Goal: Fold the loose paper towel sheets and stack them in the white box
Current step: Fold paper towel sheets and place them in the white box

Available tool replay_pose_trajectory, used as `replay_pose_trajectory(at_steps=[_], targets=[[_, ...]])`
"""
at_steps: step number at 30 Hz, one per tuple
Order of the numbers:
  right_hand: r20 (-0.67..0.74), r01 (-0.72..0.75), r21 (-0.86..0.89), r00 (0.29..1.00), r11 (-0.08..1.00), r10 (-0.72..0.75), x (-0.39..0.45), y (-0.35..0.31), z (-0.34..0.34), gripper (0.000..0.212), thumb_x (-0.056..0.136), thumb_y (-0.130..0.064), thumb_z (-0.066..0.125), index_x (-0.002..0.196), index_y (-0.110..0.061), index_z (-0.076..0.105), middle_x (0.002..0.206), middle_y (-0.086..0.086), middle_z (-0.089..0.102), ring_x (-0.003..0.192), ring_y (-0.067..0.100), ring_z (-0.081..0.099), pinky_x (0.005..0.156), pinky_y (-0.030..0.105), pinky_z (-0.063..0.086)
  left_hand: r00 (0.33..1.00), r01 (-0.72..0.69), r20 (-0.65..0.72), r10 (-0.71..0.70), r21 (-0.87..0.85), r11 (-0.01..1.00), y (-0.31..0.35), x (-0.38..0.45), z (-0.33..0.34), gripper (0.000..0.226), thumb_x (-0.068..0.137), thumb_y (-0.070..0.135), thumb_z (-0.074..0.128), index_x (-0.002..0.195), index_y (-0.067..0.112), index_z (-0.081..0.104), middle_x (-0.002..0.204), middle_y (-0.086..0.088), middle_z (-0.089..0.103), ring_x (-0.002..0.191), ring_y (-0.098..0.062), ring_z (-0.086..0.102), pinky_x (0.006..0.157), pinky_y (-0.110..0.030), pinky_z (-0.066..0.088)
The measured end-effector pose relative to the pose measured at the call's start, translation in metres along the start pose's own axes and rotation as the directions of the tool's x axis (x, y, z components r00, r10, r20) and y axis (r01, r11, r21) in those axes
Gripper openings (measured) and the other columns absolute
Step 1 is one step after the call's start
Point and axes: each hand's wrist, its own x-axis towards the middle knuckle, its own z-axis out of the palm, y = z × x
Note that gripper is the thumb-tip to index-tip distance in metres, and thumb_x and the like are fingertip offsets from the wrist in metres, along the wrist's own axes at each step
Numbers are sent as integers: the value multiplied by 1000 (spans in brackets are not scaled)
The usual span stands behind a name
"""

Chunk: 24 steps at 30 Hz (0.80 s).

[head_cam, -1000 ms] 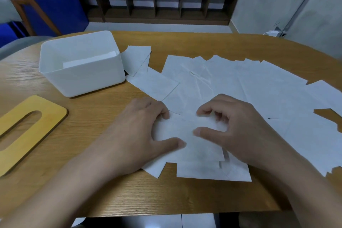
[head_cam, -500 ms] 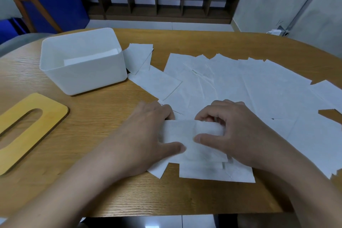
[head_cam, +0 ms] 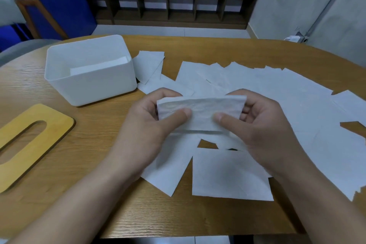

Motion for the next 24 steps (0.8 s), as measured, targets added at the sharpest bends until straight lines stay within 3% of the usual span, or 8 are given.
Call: replay_pose_trajectory(at_steps=[3, 5, 7, 9, 11, 18, 21, 24], targets=[[-64, 11, 153, 998, 988, -1, 2, 6, 10, 27, 100, 3, 73, 123, -11, 74, 113, 7, 83, 106, 28, 80, 93, 45, 67, 998, -58, -41, 55, -71, 996, -7, 4, 9, 11, 101, 11, 77, 108, 9, 69, 107, -28, 74, 89, -36, 75, 78, -47, 61], [-80, 4, 137, 997, 991, 7, 4, 12, 17, 31, 100, 1, 75, 125, -18, 72, 108, 16, 79, 102, 39, 77, 91, 62, 65, 996, -73, -48, 69, -76, 994, -15, 7, 11, 18, 101, 5, 77, 114, 10, 66, 112, -30, 70, 93, -44, 73, 82, -55, 62], [-81, -2, 67, 997, 998, 7, 3, 19, 21, 35, 100, -3, 75, 126, -25, 71, 105, 17, 77, 101, 42, 75, 87, 70, 61, 997, -63, -49, 60, -57, 996, -22, 9, 12, 33, 100, -2, 76, 123, 17, 64, 118, -29, 69, 103, -53, 71, 89, -69, 61], [-90, -1, 58, 996, 998, 6, 2, 22, 24, 39, 99, -6, 76, 129, -29, 68, 106, 15, 77, 102, 40, 76, 87, 70, 62, 996, -73, -55, 72, -8, 997, -27, 9, 12, 48, 100, -6, 73, 134, 25, 59, 120, -22, 71, 105, -48, 73, 92, -71, 59], [-115, 8, 65, 993, 998, 0, 1, 23, 25, 42, 96, -11, 76, 130, -35, 67, 106, 21, 75, 101, 49, 72, 85, 72, 60, 993, -104, -59, 106, 29, 994, -31, 9, 13, 58, 101, -7, 70, 142, 30, 54, 123, -14, 71, 107, -40, 74, 96, -69, 59], [-179, 34, 4, 983, 999, -33, 2, 23, 28, 48, 92, 5, 70, 126, -28, 68, 110, -2, 75, 98, 23, 74, 83, 54, 66, 984, -120, -115, 134, 121, 985, -30, 10, 18, 58, 95, 12, 70, 142, 41, 51, 118, 4, 68, 101, -31, 69, 95, -68, 54], [-184, 40, 23, 982, 999, -36, 4, 24, 28, 48, 85, -7, 68, 128, -28, 67, 111, -2, 75, 100, 21, 73, 82, 42, 63, 986, -122, -100, 132, 106, 987, -27, 9, 17, 60, 92, 13, 68, 143, 40, 51, 118, 7, 69, 101, -35, 69, 92, -70, 54], [-131, 53, 16, 990, 998, -51, 4, 22, 31, 52, 86, -12, 69, 134, -29, 62, 113, 0, 74, 104, 23, 73, 86, 42, 63, 984, -145, -86, 157, 138, 980, -26, 8, 17, 61, 92, 9, 66, 143, 39, 50, 116, 8, 72, 98, -32, 68, 92, -68, 54]])
